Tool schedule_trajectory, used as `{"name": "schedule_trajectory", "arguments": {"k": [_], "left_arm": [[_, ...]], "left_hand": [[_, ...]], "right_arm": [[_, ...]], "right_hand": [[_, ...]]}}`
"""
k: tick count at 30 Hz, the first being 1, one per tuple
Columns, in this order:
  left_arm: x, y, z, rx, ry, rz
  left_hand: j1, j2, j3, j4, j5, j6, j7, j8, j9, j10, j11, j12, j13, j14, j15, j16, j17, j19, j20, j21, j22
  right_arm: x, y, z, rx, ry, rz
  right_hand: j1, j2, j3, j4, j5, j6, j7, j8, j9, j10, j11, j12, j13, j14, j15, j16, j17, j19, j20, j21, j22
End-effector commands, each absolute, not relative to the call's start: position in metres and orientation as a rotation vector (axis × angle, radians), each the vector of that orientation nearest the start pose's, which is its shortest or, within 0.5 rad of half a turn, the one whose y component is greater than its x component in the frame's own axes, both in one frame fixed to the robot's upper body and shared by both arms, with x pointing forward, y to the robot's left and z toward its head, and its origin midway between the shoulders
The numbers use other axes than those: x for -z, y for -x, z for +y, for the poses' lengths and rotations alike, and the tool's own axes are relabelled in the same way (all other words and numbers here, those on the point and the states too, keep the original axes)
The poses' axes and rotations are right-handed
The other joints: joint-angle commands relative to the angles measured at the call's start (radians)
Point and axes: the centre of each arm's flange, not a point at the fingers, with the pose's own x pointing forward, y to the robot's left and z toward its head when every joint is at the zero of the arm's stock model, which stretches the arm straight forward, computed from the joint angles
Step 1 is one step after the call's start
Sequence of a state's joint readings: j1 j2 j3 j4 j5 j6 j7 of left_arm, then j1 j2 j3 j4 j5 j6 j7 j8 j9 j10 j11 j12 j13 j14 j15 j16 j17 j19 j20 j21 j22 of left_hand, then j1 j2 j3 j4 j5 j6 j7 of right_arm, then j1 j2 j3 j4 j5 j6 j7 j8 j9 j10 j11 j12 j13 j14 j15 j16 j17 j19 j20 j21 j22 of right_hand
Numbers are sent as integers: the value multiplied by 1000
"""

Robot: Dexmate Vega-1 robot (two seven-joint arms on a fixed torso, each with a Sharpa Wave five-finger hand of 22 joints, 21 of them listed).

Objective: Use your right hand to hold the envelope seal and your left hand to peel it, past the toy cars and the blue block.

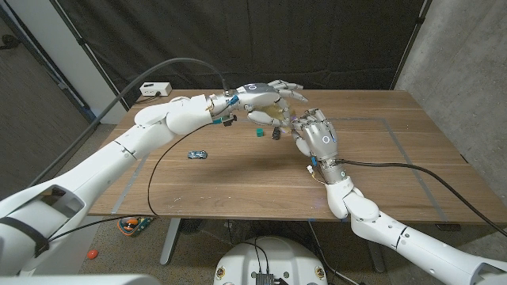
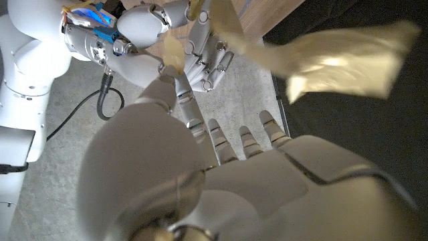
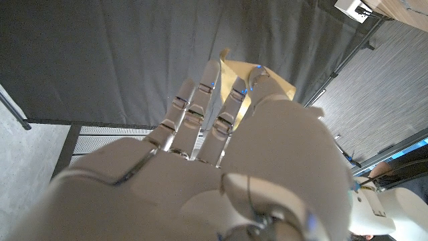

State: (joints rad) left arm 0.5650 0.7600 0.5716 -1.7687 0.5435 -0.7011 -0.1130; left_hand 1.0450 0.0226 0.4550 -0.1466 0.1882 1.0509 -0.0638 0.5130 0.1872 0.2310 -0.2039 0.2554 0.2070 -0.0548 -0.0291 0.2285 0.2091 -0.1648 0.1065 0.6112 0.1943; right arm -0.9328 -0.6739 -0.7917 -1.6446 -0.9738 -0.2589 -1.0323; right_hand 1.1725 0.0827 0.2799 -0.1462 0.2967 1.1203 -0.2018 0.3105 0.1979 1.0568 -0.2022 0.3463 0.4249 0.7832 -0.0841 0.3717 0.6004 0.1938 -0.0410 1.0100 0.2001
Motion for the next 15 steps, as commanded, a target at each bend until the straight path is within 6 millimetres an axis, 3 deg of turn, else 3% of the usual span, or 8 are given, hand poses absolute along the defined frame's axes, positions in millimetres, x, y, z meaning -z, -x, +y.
{"name": "schedule_trajectory", "arguments": {"k": [1, 8, 15], "left_arm": [[-83, -466, 93, 539, -1848, -1556], [-82, -471, 92, 630, -1839, -1528], [-87, -474, 105, 536, -1743, -1558]], "left_hand": [[23, 13, 10, 2, 0, 80, 7, 54, 74, 7, -6, 6, 4, 0, -24, 0, 2, -1, -12, 8, 3], [24, 12, 12, 1, -1, 83, 17, 52, 69, 19, -7, 8, 4, 2, -29, 0, 1, -2, -17, 9, 3], [24, 12, 15, 1, -2, 83, 16, 52, 69, 32, -8, 11, 6, 16, -34, 4, 1, 4, -19, 11, 3]], "right_arm": [[76, -528, -167, 601, 1326, -1327], [75, -529, -167, 606, 1330, -1322], [74, -530, -164, 609, 1335, -1319]], "right_hand": [[-6, -2, 6, -2, 10, 10, -4, 5, 3, 14, 2, -4, 4, 10, -156, 0, 4, -5, -64, 7, 0], [-8, -3, 7, -2, 11, 11, -4, 5, 3, 16, 1, -9, 6, 11, -156, -4, 7, -7, -64, 11, -1], [-9, -4, 8, -2, 12, 12, -4, 4, 3, 17, 2, -14, 9, 11, -156, -7, 9, -9, -64, 15, -1]]}}
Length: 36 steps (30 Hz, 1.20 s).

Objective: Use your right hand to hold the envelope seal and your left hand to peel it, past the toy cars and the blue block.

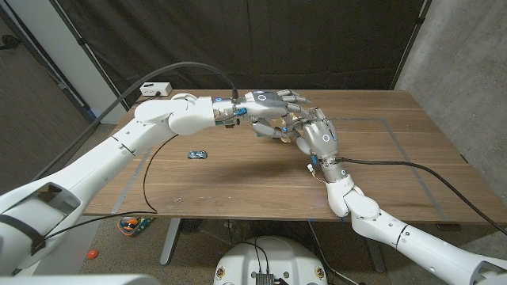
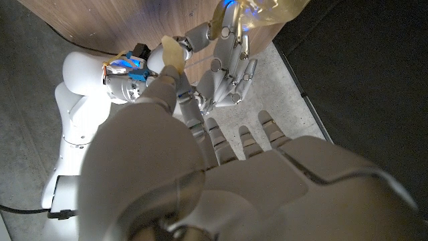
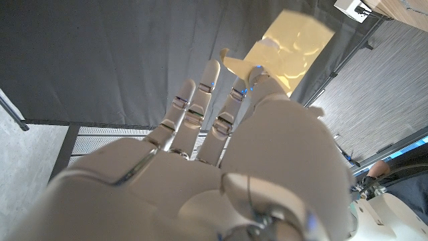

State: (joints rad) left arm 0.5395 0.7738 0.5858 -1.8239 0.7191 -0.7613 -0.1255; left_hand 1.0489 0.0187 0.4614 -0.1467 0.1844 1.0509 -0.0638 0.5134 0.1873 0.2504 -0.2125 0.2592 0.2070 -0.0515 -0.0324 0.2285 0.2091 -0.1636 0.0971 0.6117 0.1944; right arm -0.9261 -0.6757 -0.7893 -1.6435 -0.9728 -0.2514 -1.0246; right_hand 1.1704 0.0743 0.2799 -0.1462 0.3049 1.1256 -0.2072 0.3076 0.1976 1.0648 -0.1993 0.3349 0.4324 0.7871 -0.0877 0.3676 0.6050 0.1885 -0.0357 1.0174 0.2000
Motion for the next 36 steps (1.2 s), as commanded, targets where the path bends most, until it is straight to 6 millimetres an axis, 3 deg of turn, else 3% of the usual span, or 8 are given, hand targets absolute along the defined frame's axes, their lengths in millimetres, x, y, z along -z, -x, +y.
{"name": "schedule_trajectory", "arguments": {"k": [1, 11, 19, 29, 36], "left_arm": [[-87, -475, 108, 521, -1726, -1565], [-87, -471, 127, 358, -1653, -1615], [-89, -473, 158, 107, -1411, -1633], [-85, -490, 193, 89, -1117, -1504], [-84, -498, 212, 147, -915, -1442]], "left_hand": [[20, 16, 9, 2, 1, 83, 16, 52, 69, 16, 1, 9, 6, 14, -30, 4, 1, 2, -7, 11, 3], [21, 23, 19, 5, -1, 56, 44, 52, 85, 40, 12, 14, 12, 51, -44, 14, 2, 18, -1, 19, 2], [16, 20, 21, 6, -2, 65, 36, 64, 95, 55, 4, 19, 15, 80, -55, 22, 3, 29, 7, 23, 1], [7, 11, 22, 9, -4, 61, 9, 71, 105, 84, 2, 25, 18, 104, -62, 27, 3, 46, 12, 30, 0], [-4, 16, 24, 17, -6, 31, -5, 63, 107, 82, 8, 21, 20, 118, -47, 31, 6, 52, 20, 32, -1]], "right_arm": [[74, -530, -164, 608, 1334, -1320], [71, -531, -160, 620, 1343, -1308], [71, -530, -158, 630, 1333, -1292], [70, -530, -156, 646, 1274, -1282], [70, -532, -159, 653, 1211, -1269]], "right_hand": [[-7, 5, 8, -2, 4, 7, 1, 7, 3, 10, -1, -3, 1, 8, -153, -3, 5, -3, -70, 8, -1], [-7, 4, 10, -2, 4, 4, 1, 4, 3, 10, -2, -9, 4, 8, -153, -7, 7, -5, -68, 12, -2], [-7, 4, 11, -2, 5, 1, 1, 2, 3, 10, -2, -14, 6, 8, -153, -10, 9, -5, -66, 16, -2], [-10, 6, 14, 0, 6, -6, 0, -2, 3, 5, -3, -24, 9, 7, -152, -17, 11, -3, -56, 23, -3], [-11, 10, 18, 1, 6, -18, -1, -8, 4, -3, -2, -32, 12, 9, -152, -22, 11, 4, -50, 30, -3]]}}
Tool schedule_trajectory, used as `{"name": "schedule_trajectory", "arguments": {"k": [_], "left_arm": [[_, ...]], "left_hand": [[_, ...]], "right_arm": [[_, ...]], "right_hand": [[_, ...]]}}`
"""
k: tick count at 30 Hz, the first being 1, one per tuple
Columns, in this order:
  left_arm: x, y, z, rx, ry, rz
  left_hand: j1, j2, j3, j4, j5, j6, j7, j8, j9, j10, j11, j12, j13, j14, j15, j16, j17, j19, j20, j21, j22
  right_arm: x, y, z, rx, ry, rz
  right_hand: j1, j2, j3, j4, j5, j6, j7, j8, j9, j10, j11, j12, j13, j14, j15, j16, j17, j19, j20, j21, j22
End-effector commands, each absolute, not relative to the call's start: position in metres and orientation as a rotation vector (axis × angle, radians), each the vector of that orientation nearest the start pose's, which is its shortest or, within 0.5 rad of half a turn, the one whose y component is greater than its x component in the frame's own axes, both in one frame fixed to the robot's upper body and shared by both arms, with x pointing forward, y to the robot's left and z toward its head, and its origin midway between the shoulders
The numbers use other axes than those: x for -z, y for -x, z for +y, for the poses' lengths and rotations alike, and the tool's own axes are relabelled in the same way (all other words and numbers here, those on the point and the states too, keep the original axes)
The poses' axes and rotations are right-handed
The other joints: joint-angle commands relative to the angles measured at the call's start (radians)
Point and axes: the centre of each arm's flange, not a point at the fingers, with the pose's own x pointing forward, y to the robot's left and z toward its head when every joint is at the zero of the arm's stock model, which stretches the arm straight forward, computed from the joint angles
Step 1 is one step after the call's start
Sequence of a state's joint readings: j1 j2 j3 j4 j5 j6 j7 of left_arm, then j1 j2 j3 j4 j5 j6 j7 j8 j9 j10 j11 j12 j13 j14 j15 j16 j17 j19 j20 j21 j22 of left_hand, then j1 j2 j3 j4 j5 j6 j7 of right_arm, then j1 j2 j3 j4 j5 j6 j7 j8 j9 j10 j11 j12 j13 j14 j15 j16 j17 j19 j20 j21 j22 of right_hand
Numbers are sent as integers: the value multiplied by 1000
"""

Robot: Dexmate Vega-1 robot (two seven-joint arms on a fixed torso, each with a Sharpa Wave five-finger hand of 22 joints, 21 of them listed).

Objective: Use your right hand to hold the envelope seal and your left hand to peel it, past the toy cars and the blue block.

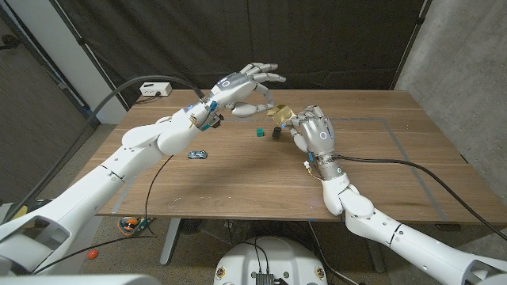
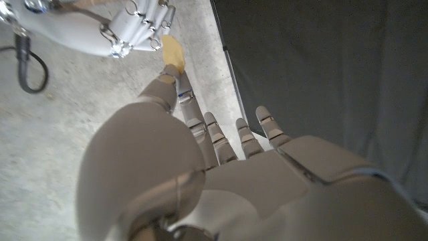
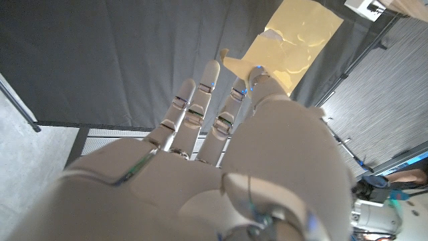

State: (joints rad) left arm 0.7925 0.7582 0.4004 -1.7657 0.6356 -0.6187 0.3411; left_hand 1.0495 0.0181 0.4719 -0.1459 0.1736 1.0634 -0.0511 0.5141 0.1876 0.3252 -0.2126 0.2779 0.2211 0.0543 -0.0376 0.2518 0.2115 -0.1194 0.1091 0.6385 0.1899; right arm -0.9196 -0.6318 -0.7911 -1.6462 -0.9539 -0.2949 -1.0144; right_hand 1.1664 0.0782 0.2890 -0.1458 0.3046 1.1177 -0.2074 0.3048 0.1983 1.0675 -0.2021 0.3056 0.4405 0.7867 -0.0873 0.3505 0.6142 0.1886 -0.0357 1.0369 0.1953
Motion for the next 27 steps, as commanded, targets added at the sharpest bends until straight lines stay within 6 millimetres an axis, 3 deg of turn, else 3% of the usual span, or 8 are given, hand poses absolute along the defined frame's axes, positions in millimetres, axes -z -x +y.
{"name": "schedule_trajectory", "arguments": {"k": [1, 12, 14, 16, 17, 18, 20, 27], "left_arm": [[-84, -498, 214, 144, -904, -1439], [-80, -500, 228, 61, -884, -1379], [-79, -502, 231, 56, -898, -1362], [-79, -505, 234, 62, -908, -1341], [-78, -506, 236, 66, -903, -1332], [-77, -508, 237, 62, -898, -1327], [-75, -510, 239, 48, -897, -1314], [-71, -517, 243, 22, -884, -1263]], "left_hand": [[-6, 19, 14, 18, 4, 14, -18, 62, 108, 7, 9, 2, 6, 13, -40, 8, 4, 8, 9, 6, 3], [-15, 20, 15, 21, 3, -2, -30, 58, 105, 15, 4, 2, 9, 21, -38, 9, 6, 19, 13, 9, 2], [-26, 6, 11, 21, 2, -80, -60, 24, 88, -5, 15, -10, 12, 21, -36, 6, 8, 20, 12, 8, 1], [-61, -20, -13, 27, 8, -335, -104, -94, 46, -105, 54, -53, 12, -20, 1, -21, 11, 1, 32, 0, 3], [-83, -30, -27, 34, 12, -450, -142, -151, 31, -157, 65, -70, 9, -39, 19, -31, 12, -9, 39, -4, 5], [-106, -44, -47, 39, 21, -619, -162, -234, 21, -225, 94, -83, 4, -70, 41, -45, 9, -27, 46, -12, 6], [-119, -48, -57, 42, 25, -742, -159, -293, 17, -241, 101, -78, 0, -79, 47, -47, 8, -36, 49, -18, 5], [-136, -50, -66, 50, 26, -767, -143, -306, 16, -267, 106, -82, -1, -87, 45, -49, 8, -55, 49, -27, 5]], "right_arm": [[70, -532, -160, 658, 1203, -1270], [63, -533, -178, 744, 1186, -1252], [61, -536, -180, 747, 1198, -1229], [58, -540, -180, 752, 1239, -1172], [55, -541, -179, 744, 1266, -1135], [52, -543, -179, 727, 1282, -1114], [47, -547, -177, 718, 1299, -1114], [35, -553, -176, 714, 1260, -1225]], "right_hand": [[-7, 7, 10, 0, 6, -13, 0, -6, 3, -10, 1, -6, 5, 9, -153, -7, 2, 5, -47, 13, 2], [-10, 8, 15, 0, 3, -29, -1, -14, 4, -22, 2, -18, 11, 13, -153, -18, 1, 20, -31, 25, 0], [-14, 4, 17, 0, 1, -52, -2, -24, 5, -46, 3, -31, 13, 7, -152, -30, -2, 21, -29, 28, -2], [-83, -39, 15, 17, 5, -231, -12, -103, 0, -217, 3, -111, -2, -94, -142, -127, -46, 1, 1, 28, -7], [-156, -75, -4, 36, 21, -415, -14, -131, -1, -467, 10, -131, -48, -212, -133, -164, -79, -30, 22, 12, -11], [-214, -99, -27, 52, 38, -629, -7, -143, -3, -606, 37, -124, -83, -318, -106, -170, -104, -58, 50, -7, -12], [-252, -120, -46, 57, 61, -793, 31, -133, -3, -738, 63, -125, -116, -423, -57, -173, -134, -108, 87, -38, -14], [-289, -131, -63, 70, 70, -859, 58, -133, -4, -790, 76, -122, -133, -456, -47, -166, -146, -137, 101, -59, -15]]}}
